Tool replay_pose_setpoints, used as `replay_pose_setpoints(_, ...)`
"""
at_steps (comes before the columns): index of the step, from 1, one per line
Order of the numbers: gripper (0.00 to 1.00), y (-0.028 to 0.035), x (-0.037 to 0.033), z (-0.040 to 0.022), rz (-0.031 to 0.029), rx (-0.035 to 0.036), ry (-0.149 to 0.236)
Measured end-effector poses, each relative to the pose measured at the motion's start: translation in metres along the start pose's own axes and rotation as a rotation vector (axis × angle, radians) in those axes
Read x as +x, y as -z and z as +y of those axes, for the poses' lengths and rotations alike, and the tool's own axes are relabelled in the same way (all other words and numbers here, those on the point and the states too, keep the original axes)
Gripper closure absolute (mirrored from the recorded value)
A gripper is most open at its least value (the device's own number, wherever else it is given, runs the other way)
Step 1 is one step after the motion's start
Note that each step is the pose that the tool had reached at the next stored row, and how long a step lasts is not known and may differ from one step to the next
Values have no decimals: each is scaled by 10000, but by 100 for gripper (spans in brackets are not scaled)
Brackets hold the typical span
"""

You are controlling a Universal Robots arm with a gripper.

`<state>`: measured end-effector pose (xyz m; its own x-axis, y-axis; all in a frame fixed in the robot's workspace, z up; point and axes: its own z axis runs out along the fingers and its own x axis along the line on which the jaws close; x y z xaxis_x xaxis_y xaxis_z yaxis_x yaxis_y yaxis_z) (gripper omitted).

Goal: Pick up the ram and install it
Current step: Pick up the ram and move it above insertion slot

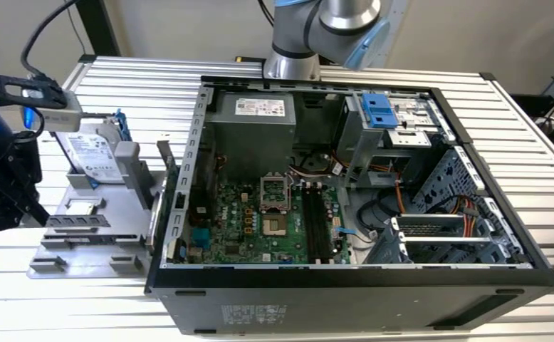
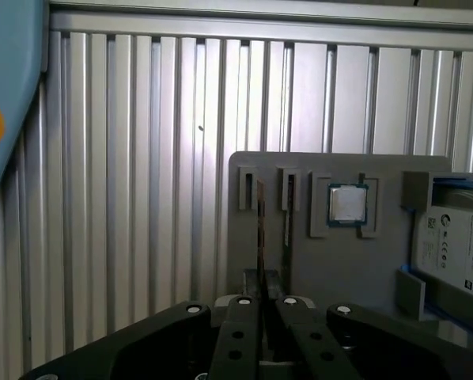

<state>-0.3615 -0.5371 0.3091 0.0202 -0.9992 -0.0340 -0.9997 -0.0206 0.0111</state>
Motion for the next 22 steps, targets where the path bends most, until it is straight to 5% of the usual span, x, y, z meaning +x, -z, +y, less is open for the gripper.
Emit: replay_pose_setpoints(22,100,255,-9,3,-1,0,0)
